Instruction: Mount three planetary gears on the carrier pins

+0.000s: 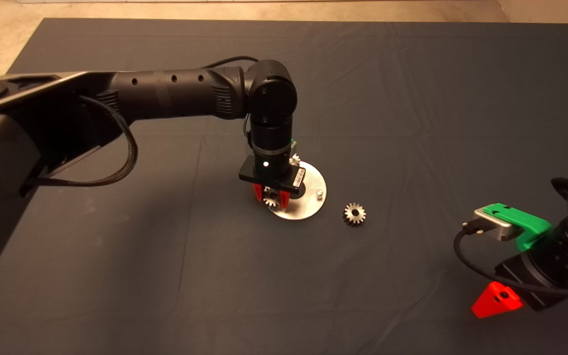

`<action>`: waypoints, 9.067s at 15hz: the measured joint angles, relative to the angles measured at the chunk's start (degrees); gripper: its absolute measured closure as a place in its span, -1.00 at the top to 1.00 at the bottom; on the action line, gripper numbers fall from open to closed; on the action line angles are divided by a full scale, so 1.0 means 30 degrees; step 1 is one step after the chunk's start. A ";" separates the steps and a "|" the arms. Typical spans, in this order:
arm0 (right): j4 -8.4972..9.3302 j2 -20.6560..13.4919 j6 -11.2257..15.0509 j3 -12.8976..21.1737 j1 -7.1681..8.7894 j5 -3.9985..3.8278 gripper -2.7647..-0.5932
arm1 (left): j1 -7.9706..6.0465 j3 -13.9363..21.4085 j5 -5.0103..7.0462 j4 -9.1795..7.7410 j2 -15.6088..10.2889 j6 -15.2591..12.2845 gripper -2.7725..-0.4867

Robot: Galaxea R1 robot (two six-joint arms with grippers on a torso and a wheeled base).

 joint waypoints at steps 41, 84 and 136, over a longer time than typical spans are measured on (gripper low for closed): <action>-0.4412 0.9216 -1.9769 -1.0061 -0.1544 0.0122 0.97 | -0.3133 2.0801 -0.0025 -0.0304 -1.8115 -0.9029 0.48; -0.9663 0.9224 -2.1683 -1.0862 -0.4551 0.0122 -0.12 | -0.3134 2.0854 -0.0025 -0.1150 -1.8229 -0.8964 0.48; -0.5985 1.1037 -2.1618 -1.1317 -0.1215 0.0045 -0.61 | -0.3133 2.0968 -0.0025 -0.1378 -1.8274 -0.8955 0.48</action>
